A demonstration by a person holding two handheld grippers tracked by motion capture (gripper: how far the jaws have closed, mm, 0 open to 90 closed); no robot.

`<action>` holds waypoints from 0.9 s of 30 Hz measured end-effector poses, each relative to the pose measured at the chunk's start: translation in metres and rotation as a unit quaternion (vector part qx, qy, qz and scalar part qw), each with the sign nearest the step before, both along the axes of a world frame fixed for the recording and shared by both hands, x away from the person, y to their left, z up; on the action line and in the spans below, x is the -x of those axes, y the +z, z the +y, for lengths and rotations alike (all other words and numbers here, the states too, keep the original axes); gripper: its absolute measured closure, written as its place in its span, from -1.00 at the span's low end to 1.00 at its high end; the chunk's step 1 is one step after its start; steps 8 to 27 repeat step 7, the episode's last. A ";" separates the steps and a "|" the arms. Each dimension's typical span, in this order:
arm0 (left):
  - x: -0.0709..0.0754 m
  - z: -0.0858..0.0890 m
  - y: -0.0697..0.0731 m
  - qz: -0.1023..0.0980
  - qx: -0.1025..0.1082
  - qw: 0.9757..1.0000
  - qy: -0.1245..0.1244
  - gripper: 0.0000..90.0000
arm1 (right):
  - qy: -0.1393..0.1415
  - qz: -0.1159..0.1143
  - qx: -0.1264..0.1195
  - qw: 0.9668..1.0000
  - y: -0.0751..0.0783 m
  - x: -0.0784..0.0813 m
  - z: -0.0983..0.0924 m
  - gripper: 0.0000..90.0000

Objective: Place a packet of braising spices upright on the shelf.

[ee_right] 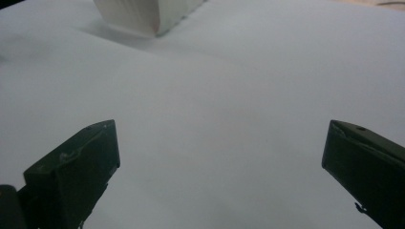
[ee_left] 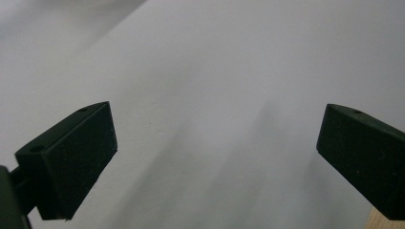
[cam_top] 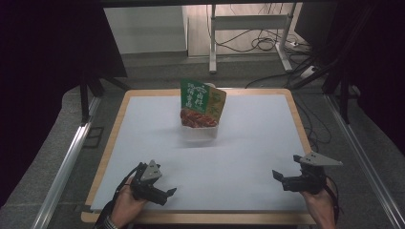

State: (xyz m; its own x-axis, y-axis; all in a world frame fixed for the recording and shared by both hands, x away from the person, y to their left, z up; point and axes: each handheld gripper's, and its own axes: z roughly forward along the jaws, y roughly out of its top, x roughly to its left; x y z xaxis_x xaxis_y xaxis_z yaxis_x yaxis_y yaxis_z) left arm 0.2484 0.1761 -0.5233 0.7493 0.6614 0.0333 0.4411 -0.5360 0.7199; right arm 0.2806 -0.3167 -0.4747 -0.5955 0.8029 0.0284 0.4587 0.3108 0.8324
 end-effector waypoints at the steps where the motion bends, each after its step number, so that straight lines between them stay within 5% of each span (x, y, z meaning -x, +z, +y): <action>1: 0.000 0.000 0.000 0.000 0.000 1.000 0.000 -1.00 | -0.001 0.003 0.002 1.000 -0.002 0.000 0.000 -1.00; 27: 0.000 0.000 0.000 -0.001 0.000 1.000 0.001 -1.00 | -0.002 0.004 -0.001 1.000 -0.004 -0.001 -0.003 -1.00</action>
